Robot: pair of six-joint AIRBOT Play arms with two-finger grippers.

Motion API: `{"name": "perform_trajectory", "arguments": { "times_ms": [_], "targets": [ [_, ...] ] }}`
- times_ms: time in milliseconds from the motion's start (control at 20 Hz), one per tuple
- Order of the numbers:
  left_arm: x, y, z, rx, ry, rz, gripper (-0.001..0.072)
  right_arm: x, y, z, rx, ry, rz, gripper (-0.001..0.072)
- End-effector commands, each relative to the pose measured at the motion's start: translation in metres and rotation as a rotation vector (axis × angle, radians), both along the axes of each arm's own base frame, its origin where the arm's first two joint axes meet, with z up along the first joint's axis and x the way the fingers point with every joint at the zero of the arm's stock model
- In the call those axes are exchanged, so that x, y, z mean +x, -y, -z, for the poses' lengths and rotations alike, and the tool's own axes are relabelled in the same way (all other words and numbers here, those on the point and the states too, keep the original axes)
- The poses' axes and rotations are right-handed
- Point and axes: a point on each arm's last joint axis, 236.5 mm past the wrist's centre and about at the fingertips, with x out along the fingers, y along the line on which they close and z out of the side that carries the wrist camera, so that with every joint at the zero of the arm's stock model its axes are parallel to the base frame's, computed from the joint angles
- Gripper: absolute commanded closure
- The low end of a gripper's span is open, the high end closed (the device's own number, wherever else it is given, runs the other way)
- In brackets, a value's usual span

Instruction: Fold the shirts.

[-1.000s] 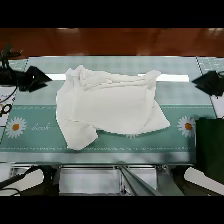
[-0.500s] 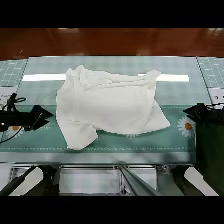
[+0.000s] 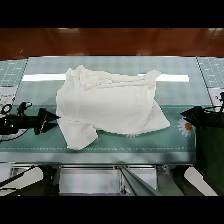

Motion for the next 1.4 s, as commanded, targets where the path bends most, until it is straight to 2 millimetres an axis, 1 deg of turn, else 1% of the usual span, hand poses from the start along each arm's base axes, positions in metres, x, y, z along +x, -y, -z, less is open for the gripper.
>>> {"name": "perform_trajectory", "arguments": {
  "times_ms": [0, 100, 150, 200, 250, 300, 350, 450, 500, 600, 700, 800, 950, 1150, 1200, 1250, 1300, 1350],
  "targets": [
    [0.012, 0.008, 0.012, 0.017, 0.022, 0.011, 0.0198, -0.001, -0.001, 0.0, 0.004, -0.003, -0.002, 0.0306],
    [0.014, 0.022, 0.017, 0.025, 0.021, 0.068, 0.0201, -0.001, -0.001, 0.0, 0.004, -0.003, -0.002, 0.0306],
    [0.018, 0.027, 0.016, 0.028, 0.026, 0.095, 0.023, -0.001, -0.001, 0.0, 0.004, -0.003, -0.002, 0.0306],
    [0.023, 0.032, 0.014, 0.032, 0.037, 0.12, 0.0478, -0.002, -0.001, 0.001, 0.0, -0.007, -0.005, 0.0306],
    [0.028, 0.034, 0.01, 0.039, 0.059, 0.14, 0.0685, -0.005, 0.0, 0.002, -0.005, -0.016, -0.013, 0.0306],
    [0.033, 0.035, 0.004, 0.043, 0.077, 0.155, 0.0691, -0.009, 0.001, 0.005, -0.019, -0.033, -0.027, 0.0306],
    [0.038, 0.035, 0.0, 0.042, 0.089, 0.163, 0.0691, -0.019, 0.004, 0.012, -0.039, -0.077, -0.041, 0.0306],
    [0.043, 0.034, -0.007, 0.04, 0.105, 0.173, 0.0691, -0.043, 0.006, 0.03, -0.036, -0.213, -0.04, 0.0306],
    [0.044, 0.034, -0.008, 0.039, 0.109, 0.175, 0.069, -0.05, 0.002, 0.038, -0.007, -0.256, -0.048, 0.0306],
    [0.043, 0.035, -0.009, 0.035, 0.108, 0.179, 0.069, -0.053, -0.011, 0.048, 0.084, -0.304, -0.052, 0.0306],
    [0.043, 0.036, -0.01, 0.031, 0.106, 0.182, 0.0691, -0.046, -0.022, 0.053, 0.17, -0.302, -0.053, 0.0306],
    [0.042, 0.036, -0.01, 0.03, 0.105, 0.182, 0.069, -0.034, -0.036, 0.053, 0.248, -0.267, -0.063, 0.0306],
    [0.042, 0.036, -0.01, 0.03, 0.105, 0.182, 0.069, -0.023, -0.055, 0.064, 0.267, -0.267, -0.098, 0.0306],
    [0.042, 0.037, -0.01, 0.029, 0.105, 0.186, 0.069, 0.001, -0.083, 0.078, 0.264, -0.234, -0.122, 0.0306],
    [0.042, 0.038, -0.01, 0.028, 0.106, 0.187, 0.069, 0.008, -0.087, 0.08, 0.249, -0.225, -0.131, 0.0335],
    [0.042, 0.038, -0.01, 0.028, 0.106, 0.188, 0.069, 0.015, -0.091, 0.079, 0.233, -0.207, -0.144, 0.0429],
    [0.043, 0.039, -0.013, 0.025, 0.111, 0.193, 0.069, 0.024, -0.095, 0.071, 0.229, -0.183, -0.173, 0.062],
    [0.045, 0.039, -0.019, 0.021, 0.122, 0.202, 0.069, 0.032, -0.099, 0.059, 0.229, -0.143, -0.223, 0.069]
  ]
}}
